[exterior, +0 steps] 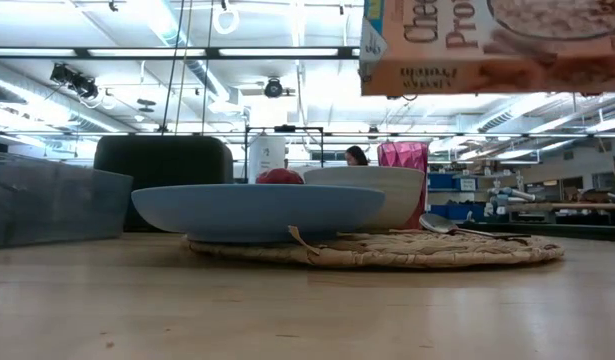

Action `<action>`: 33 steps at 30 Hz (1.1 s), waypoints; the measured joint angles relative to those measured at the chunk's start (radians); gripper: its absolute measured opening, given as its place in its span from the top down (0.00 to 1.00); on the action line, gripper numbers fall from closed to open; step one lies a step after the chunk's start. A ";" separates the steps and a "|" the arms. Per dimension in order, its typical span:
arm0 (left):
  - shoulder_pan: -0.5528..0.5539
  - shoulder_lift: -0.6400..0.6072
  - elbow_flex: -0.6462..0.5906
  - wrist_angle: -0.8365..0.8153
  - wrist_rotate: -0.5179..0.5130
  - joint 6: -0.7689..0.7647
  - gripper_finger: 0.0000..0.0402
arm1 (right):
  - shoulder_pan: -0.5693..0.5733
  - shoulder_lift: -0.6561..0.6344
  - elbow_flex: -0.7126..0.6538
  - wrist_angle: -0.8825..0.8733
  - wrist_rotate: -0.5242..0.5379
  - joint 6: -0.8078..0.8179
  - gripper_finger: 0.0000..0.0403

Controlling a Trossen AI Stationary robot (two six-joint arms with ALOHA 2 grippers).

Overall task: Arrange a breakfast setting
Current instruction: Pour the cereal from the cereal box into the white bowl

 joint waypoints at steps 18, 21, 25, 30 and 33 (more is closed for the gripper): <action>0.048 -0.038 0.000 -0.072 0.043 0.138 0.45 | 0.000 0.020 -0.057 1.011 -0.069 -0.329 0.42; 0.073 0.009 0.001 -0.069 0.150 0.077 0.44 | 0.000 0.066 -0.089 1.271 -0.165 -0.372 0.42; 0.110 0.091 0.000 -0.075 0.277 0.028 0.36 | 0.000 0.170 -0.111 1.493 -0.257 -0.401 0.42; 0.159 0.188 -0.002 -0.042 0.342 -0.022 0.21 | 0.000 0.320 -0.113 1.620 -0.288 -0.381 0.42; 0.175 0.223 -0.001 0.011 0.365 -0.017 0.14 | 0.000 0.393 -0.113 1.650 -0.288 -0.366 0.42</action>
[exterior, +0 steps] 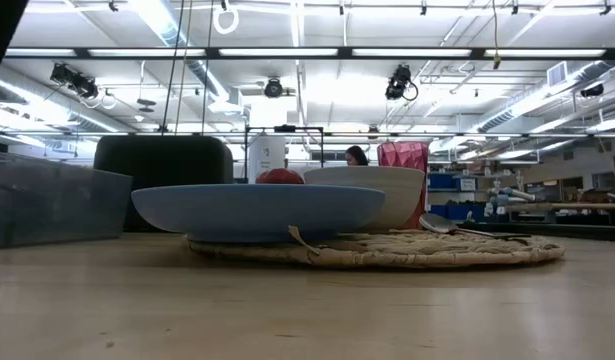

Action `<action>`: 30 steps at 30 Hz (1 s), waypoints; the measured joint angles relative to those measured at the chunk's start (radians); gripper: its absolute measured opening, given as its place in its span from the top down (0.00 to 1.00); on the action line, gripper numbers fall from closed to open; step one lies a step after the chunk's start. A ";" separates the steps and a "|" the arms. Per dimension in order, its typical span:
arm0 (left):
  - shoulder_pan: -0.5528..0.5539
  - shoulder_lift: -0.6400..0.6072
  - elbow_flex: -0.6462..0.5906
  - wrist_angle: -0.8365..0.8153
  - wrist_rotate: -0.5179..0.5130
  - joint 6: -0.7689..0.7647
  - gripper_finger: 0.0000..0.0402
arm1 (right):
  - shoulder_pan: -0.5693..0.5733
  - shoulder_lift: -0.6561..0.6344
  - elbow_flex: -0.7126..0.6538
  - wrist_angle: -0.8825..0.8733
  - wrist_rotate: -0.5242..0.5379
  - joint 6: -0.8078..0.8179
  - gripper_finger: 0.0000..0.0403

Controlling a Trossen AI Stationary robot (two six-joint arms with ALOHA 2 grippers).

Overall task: Arrange a breakfast setting
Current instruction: Pour the cereal from the cereal box into the white bowl

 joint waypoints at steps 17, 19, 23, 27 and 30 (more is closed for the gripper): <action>0.011 0.060 0.000 0.220 0.117 -0.034 0.12 | 0.001 0.123 0.001 0.062 0.100 -0.121 0.42; 0.014 0.060 0.000 0.244 0.073 -0.033 0.12 | 0.000 0.139 0.002 0.083 0.113 -0.146 0.42; 0.044 0.060 0.000 0.305 0.072 -0.047 0.12 | -0.011 0.181 0.003 0.092 0.155 -0.178 0.42; 0.072 0.060 0.000 0.364 0.122 -0.068 0.13 | -0.036 0.233 0.002 0.127 0.158 -0.181 0.42; 0.083 0.060 0.000 0.370 0.132 -0.080 0.19 | -0.054 0.260 0.002 0.159 0.157 -0.181 0.42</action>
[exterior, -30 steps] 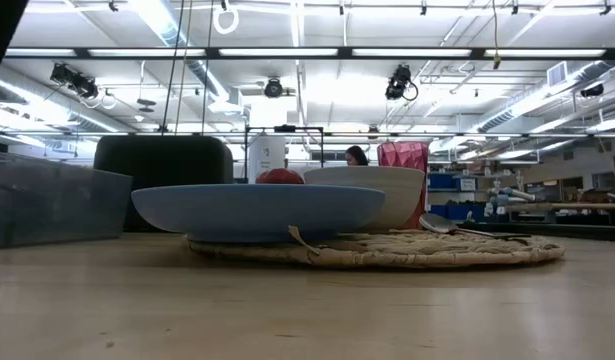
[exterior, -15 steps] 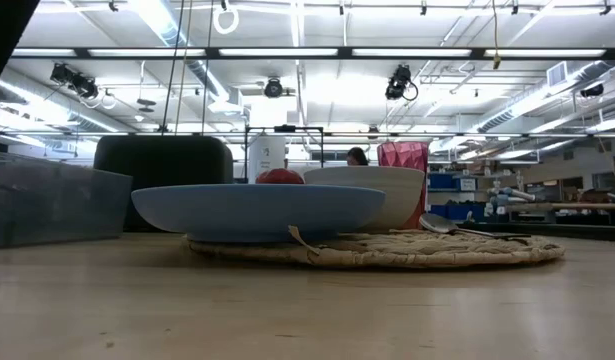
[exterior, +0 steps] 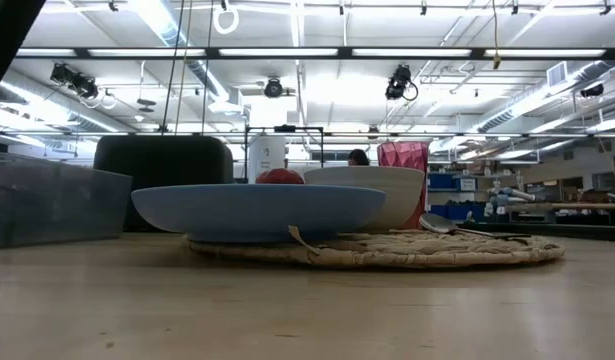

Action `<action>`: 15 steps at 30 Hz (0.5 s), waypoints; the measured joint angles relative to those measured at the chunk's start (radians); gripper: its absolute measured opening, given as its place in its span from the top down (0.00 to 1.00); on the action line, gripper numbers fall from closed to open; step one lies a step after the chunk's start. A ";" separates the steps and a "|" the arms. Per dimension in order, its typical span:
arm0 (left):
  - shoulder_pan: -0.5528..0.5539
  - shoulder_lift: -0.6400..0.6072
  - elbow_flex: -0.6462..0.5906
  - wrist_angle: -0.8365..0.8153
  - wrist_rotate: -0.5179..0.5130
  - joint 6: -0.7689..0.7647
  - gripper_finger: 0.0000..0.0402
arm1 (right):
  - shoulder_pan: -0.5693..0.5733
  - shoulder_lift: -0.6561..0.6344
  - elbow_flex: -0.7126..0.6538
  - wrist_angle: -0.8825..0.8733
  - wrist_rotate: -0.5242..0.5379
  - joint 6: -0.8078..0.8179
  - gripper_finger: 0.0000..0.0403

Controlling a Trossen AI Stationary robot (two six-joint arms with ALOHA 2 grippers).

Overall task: Arrange a breakfast setting
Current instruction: Pour the cereal from the cereal box into the white bowl

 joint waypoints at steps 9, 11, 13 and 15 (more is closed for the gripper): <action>0.003 -0.027 0.001 -0.053 0.009 0.065 0.52 | -0.009 0.022 0.000 -0.014 0.070 0.038 0.25; 0.012 -0.042 0.001 -0.087 0.011 0.066 0.52 | -0.009 0.016 -0.001 -0.032 0.108 0.055 0.19; 0.022 -0.064 0.000 -0.138 0.010 0.065 0.52 | -0.010 0.001 -0.002 -0.077 0.137 0.055 0.12; 0.032 -0.105 0.000 -0.227 0.031 0.076 0.52 | -0.010 -0.019 -0.002 -0.135 0.150 0.054 0.06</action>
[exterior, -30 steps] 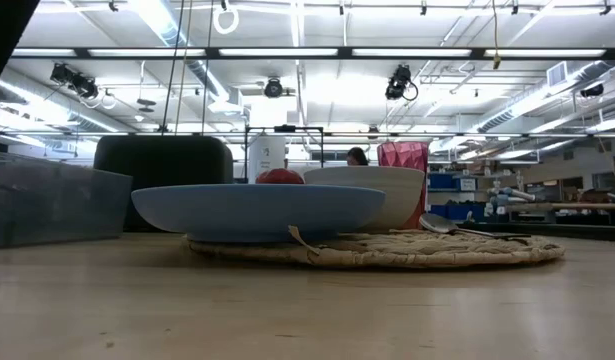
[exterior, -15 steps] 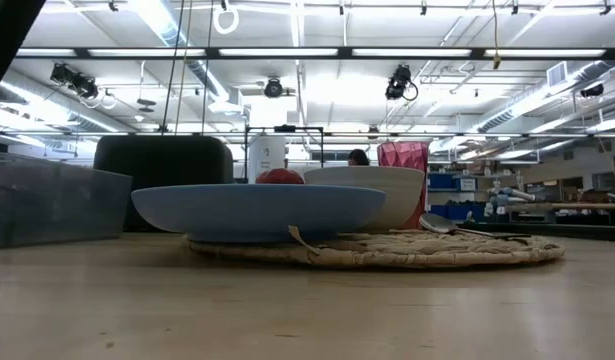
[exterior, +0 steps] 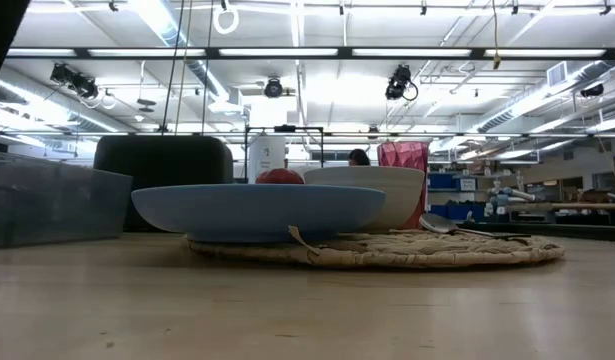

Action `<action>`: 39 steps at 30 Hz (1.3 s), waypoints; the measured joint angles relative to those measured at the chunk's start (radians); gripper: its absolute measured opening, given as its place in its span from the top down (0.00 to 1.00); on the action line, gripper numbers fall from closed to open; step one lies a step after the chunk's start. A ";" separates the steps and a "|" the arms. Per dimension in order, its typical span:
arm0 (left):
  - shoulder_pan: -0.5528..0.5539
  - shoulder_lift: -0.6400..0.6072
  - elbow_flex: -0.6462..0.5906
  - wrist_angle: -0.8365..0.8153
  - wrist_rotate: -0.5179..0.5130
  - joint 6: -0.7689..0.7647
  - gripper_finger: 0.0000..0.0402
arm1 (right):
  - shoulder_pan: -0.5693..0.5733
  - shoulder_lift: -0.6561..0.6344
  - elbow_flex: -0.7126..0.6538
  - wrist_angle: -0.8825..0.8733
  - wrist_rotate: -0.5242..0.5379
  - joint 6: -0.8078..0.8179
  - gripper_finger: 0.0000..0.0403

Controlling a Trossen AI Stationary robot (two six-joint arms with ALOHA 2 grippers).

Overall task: Arrange a breakfast setting
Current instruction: Pour the cereal from the cereal box into the white bowl

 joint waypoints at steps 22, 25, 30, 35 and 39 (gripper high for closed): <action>-0.320 -0.450 0.002 -1.050 0.168 0.096 0.54 | 0.264 0.119 0.118 -0.513 0.484 0.115 0.10; -0.426 -0.449 -0.004 -1.117 0.184 0.161 0.54 | 0.272 0.255 0.254 -0.486 0.598 0.086 0.12; -0.569 -0.502 -0.193 -1.002 0.267 0.272 0.54 | 0.271 0.484 0.510 -0.488 0.692 0.019 0.12; -0.669 -0.656 -0.585 -0.682 0.302 0.246 0.54 | 0.282 0.658 0.729 -0.487 0.736 -0.049 0.12; -0.739 -0.783 -0.887 -0.435 0.298 0.191 0.54 | 0.294 0.756 0.851 -0.489 0.768 -0.100 0.12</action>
